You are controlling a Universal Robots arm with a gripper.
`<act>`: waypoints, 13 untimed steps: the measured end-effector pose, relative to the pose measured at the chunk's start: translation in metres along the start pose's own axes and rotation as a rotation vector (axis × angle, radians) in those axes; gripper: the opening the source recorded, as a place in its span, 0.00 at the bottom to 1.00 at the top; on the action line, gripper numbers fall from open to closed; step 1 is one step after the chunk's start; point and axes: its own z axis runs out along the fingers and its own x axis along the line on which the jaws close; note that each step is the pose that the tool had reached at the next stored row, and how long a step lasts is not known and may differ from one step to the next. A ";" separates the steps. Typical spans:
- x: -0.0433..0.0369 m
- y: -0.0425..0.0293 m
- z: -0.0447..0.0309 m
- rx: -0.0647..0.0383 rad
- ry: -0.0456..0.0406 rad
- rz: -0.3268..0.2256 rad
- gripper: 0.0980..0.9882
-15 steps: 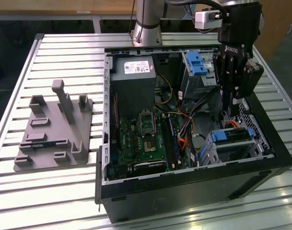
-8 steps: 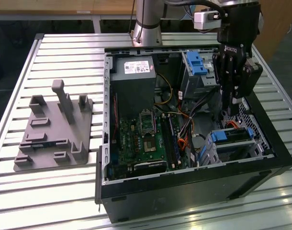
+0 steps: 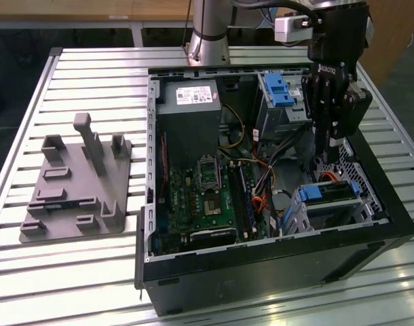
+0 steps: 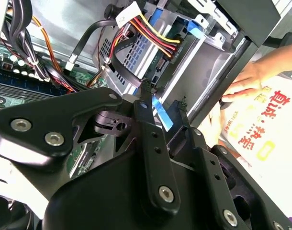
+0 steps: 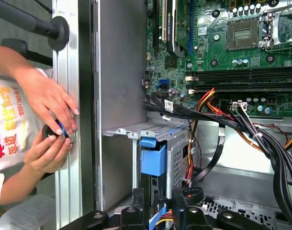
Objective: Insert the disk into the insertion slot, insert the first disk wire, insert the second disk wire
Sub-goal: 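Insert the second disk wire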
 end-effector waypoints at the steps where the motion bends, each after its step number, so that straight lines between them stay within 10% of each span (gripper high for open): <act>1: 0.0000 0.0000 0.0000 0.000 0.0000 0.000 0.30; 13: -0.0015 -0.0005 0.0005 -0.006 0.0019 0.014 0.30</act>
